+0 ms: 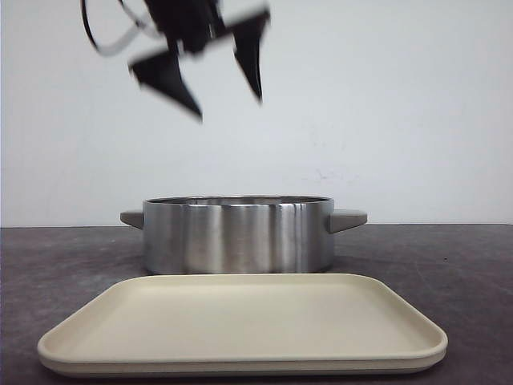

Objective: Steam buns

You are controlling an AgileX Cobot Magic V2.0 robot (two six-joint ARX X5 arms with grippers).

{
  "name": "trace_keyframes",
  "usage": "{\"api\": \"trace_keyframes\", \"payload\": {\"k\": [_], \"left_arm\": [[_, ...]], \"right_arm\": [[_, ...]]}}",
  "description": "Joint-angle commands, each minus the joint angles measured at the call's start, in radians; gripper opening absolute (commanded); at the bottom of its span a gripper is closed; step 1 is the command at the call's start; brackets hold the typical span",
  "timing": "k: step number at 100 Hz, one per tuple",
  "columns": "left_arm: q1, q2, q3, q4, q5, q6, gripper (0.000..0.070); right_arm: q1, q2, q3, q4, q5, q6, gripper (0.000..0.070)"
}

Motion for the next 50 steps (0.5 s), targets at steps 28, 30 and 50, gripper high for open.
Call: {"api": "trace_keyframes", "payload": {"k": [28, 30, 50], "left_arm": [[-0.013, -0.34, 0.03, -0.032, -0.057, 0.075, 0.0386], [-0.013, -0.352, 0.03, -0.041, -0.064, 0.082, 0.0383], [-0.012, -0.532, -0.048, -0.143, -0.095, 0.104, 0.0329]], "right_arm": [[0.011, 0.005, 0.019, 0.009, 0.059, -0.023, 0.0014], [0.011, 0.005, 0.019, 0.013, 0.07, -0.023, 0.0014], [0.028, -0.008, 0.003, 0.105, 0.108, -0.071, 0.0014]]}}
